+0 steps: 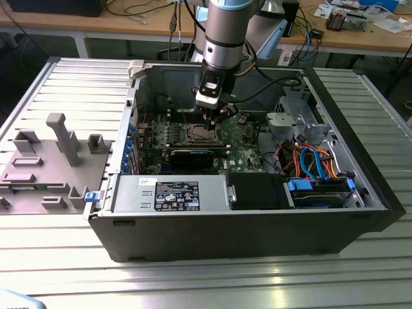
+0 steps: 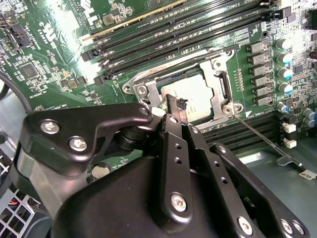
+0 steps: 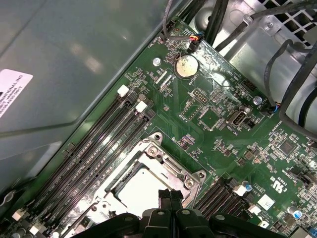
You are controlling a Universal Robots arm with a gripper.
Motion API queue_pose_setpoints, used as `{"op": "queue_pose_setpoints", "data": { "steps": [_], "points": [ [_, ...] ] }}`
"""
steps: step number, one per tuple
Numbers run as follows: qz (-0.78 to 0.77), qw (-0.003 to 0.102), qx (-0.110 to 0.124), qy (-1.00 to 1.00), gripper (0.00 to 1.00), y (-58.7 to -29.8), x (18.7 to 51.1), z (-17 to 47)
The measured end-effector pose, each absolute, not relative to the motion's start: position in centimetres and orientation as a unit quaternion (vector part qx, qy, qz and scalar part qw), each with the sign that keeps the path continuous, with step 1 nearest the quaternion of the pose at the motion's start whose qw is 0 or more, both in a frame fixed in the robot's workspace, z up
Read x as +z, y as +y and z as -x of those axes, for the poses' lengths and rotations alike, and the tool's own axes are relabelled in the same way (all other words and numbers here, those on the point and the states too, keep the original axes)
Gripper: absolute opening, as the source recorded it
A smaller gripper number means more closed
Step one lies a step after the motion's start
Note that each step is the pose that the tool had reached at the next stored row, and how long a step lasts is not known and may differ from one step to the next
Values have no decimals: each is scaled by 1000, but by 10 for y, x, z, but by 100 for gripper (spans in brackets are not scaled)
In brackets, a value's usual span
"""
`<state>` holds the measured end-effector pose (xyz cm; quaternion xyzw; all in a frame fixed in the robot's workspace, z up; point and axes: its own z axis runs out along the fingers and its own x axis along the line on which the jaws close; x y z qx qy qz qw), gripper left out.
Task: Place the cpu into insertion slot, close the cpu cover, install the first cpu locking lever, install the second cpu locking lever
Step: 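Install the first cpu locking lever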
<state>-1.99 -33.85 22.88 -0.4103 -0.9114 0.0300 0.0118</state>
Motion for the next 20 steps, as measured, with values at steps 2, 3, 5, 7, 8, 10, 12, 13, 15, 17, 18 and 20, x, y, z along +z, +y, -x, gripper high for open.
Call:
{"op": "queue_pose_setpoints", "data": {
  "steps": [2,3,5,7,8,10,12,13,15,17,18,20],
  "points": [
    [410,12,30,-912,11,-339,229,20],
    [409,12,30,-912,11,-339,229,20],
    [409,12,30,-912,11,-339,229,20],
    [407,12,30,-913,11,-339,229,20],
    [407,12,30,-913,11,-339,229,20],
    [406,12,30,-913,11,-339,229,20],
    [404,12,30,-914,11,-339,229,20],
    [404,12,30,-914,11,-339,229,20],
    [399,11,30,-916,11,-339,229,20],
    [395,11,30,-918,11,-339,229,20],
    [395,11,30,-918,11,-339,229,20],
    [394,11,30,-919,11,-339,229,20]
  ]
}}
